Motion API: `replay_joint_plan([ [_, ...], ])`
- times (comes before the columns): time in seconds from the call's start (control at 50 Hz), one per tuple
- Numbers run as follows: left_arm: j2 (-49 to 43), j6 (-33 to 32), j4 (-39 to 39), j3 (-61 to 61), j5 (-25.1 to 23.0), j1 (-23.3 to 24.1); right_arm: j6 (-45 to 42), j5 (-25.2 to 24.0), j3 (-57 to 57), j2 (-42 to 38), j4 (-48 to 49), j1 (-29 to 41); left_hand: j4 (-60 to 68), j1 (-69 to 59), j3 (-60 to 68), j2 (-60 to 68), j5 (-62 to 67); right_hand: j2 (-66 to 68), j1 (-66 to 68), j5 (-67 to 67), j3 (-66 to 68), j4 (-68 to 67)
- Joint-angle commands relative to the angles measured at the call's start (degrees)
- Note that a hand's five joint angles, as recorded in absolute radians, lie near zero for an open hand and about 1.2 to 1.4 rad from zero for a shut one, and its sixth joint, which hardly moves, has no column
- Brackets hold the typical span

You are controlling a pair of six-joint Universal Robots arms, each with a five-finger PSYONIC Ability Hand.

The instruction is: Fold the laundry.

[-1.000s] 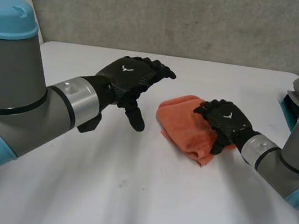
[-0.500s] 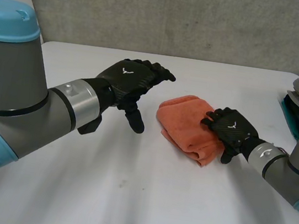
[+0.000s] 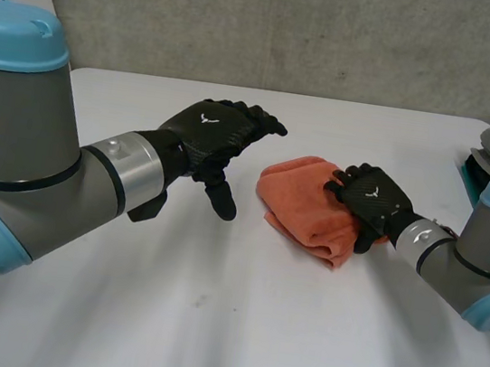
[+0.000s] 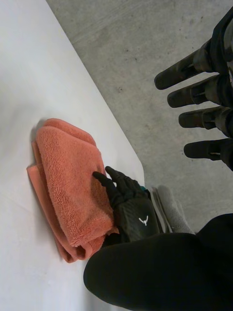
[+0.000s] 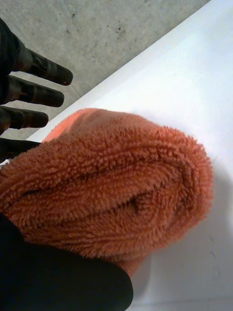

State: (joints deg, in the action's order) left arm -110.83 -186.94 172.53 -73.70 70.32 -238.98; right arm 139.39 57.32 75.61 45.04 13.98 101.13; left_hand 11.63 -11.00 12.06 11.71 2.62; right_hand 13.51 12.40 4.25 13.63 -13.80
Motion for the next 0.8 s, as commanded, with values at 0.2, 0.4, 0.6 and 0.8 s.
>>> replay_joint_plan([
  [0.2, -0.1, 0.0, 0.0, -0.1, 0.1, 0.0, 7.8, -1.1, -3.7, 1.3, 0.2, 0.3, 0.4, -1.1, 0.0, 0.4, -0.6, 66.5, 67.6, 65.8, 66.4, -66.2],
  [0.4, 0.0, 0.0, 0.0, -0.1, 0.1, 0.1, 6.8, -2.3, -6.3, 5.1, 0.2, -6.0, 0.3, -0.9, -0.2, 0.2, -0.7, 66.5, 67.6, 65.8, 66.4, -66.2],
  [0.6, 0.2, 1.3, 0.0, -0.1, 0.0, 0.1, 17.7, 0.7, -17.8, 7.9, 7.2, -8.0, 0.3, -0.9, -0.2, 0.2, -0.7, 66.5, 67.6, 65.8, 66.4, -66.2],
  [0.8, 0.3, 1.8, 0.0, -0.1, 0.0, 0.2, 29.8, 2.5, -33.1, 4.1, 15.6, -16.3, 0.3, -0.9, -0.2, 0.2, -0.7, 66.5, 67.6, 65.8, 66.4, -66.2],
])
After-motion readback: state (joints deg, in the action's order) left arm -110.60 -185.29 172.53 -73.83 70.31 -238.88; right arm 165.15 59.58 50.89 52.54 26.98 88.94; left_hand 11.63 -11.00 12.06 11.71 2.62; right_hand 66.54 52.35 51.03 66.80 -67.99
